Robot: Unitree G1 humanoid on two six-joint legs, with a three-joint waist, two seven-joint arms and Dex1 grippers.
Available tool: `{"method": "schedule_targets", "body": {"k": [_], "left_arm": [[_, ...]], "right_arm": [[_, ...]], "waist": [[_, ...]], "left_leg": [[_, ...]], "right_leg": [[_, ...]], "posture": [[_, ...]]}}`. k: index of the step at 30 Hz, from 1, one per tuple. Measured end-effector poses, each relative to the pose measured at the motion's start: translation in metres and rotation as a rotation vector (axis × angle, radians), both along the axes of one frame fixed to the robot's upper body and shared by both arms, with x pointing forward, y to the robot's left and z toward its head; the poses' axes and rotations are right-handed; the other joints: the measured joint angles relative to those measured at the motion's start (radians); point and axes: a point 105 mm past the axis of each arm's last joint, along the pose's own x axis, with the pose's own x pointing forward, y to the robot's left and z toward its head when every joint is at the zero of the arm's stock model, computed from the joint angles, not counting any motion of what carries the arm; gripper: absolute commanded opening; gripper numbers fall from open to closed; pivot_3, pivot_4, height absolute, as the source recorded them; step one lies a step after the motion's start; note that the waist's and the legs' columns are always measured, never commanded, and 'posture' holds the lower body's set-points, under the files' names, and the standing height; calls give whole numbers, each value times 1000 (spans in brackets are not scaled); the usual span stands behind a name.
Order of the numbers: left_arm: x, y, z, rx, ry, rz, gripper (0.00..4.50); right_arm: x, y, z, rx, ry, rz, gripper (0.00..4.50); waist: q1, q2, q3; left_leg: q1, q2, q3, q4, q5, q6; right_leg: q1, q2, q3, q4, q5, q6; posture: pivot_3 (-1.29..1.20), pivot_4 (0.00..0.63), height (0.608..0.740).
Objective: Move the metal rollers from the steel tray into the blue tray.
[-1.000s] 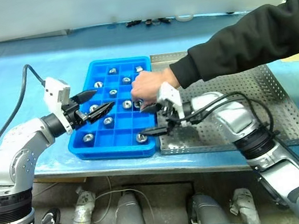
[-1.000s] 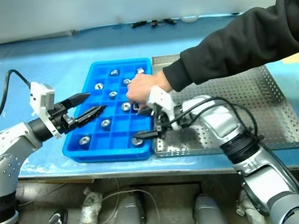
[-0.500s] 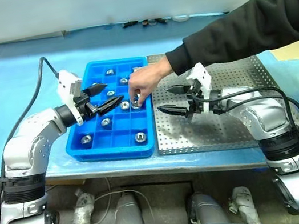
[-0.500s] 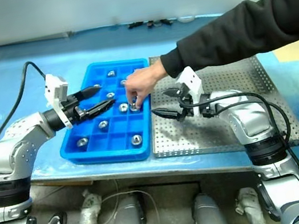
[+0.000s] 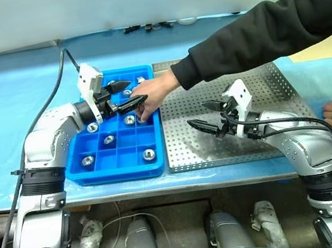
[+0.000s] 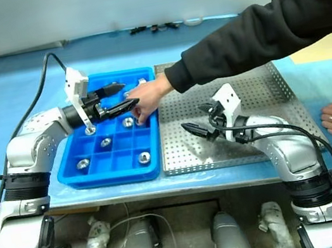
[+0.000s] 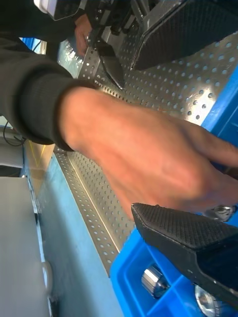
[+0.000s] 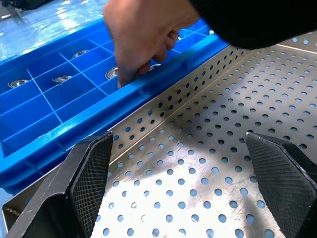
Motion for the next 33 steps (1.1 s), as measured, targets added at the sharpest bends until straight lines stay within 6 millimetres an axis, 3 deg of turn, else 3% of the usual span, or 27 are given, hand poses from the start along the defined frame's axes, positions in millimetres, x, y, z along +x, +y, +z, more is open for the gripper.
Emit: {"method": "schedule_targets", "body": {"k": [22,33], "left_arm": [[2,1,-7,-4,13,9,4500],[0,-1,-8,-8,10,6,4500]], "right_arm": [[-1,2,-6,2,28,-8,4484],[-6,-14,-15,-21,66,-52,4484]], "waist": [[1,0,0],[2,0,0]], "left_leg": [[0,0,0,0,-2,3],[1,0,0,0,-2,3]], "right_leg": [[0,0,0,0,0,0],[1,0,0,0,0,0]], "posture": [[-147,150,740],[-170,150,740]]}}
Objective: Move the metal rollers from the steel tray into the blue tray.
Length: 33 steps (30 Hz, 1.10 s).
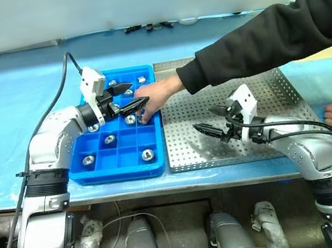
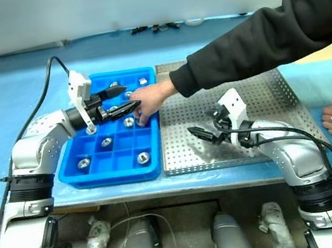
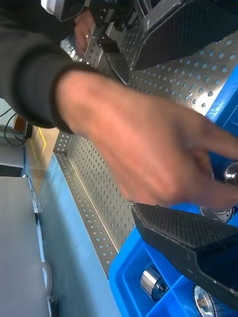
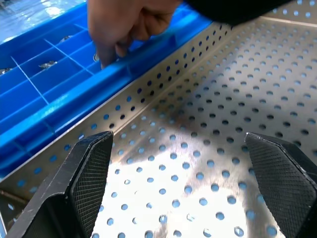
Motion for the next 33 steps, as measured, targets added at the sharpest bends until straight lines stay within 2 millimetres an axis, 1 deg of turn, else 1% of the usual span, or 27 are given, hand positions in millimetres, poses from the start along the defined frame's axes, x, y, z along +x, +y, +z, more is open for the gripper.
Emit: {"method": "schedule_targets", "body": {"k": [8,33], "left_arm": [[-1,0,-1,1,4,-10,4500],[-2,-1,-2,2,8,-17,4500]], "right_arm": [[-4,1,0,4,-7,-7,4484],[-2,0,0,2,-10,-31,4484]], "waist": [[-1,0,0],[-1,0,0]], "left_leg": [[0,0,0,0,0,0],[0,0,0,0,0,0]], "right_leg": [[0,0,0,0,0,0],[0,0,0,0,0,0]], "posture": [[-178,150,740],[-187,150,740]]}}
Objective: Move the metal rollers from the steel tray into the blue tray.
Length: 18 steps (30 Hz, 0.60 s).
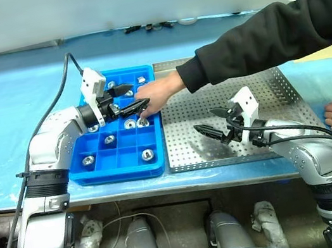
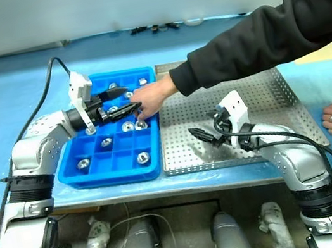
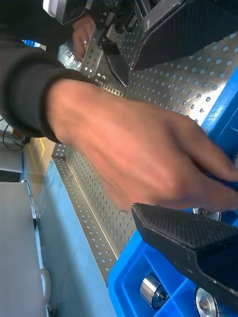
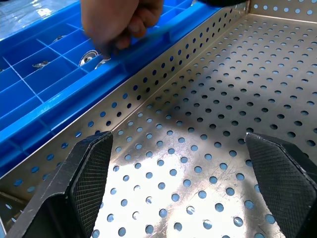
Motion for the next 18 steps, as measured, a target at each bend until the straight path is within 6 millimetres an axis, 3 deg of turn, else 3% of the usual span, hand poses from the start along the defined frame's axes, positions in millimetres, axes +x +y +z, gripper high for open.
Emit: {"method": "schedule_targets", "body": {"k": [18], "left_arm": [[0,0,1,2,-4,-1,4500]], "right_arm": [[0,-1,0,-1,0,-10,4484]], "waist": [[0,0,0]], "left_leg": [[0,0,0,0,0,0]], "right_leg": [[0,0,0,0,0,0]], "posture": [[-184,150,740]]}}
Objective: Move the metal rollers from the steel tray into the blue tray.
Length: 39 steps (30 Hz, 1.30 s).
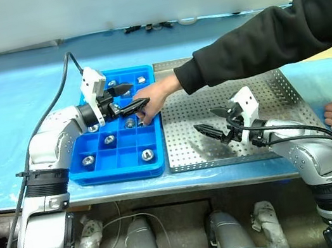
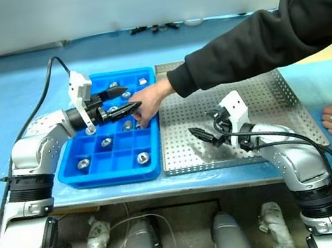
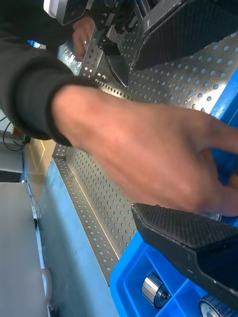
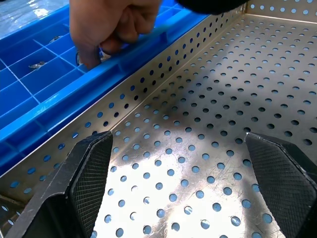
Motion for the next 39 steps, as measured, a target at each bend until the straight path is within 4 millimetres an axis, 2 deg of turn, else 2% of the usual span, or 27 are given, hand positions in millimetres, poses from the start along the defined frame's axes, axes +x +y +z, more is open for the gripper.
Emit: {"method": "schedule_targets", "body": {"k": [39], "left_arm": [[-3,13,-4,21,8,32,4500]], "right_arm": [[1,0,1,8,-12,10,4484]], "waist": [[1,0,0]], "left_leg": [[0,0,0,0,0,0]], "right_leg": [[0,0,0,0,0,0]], "posture": [[-163,150,740]]}}
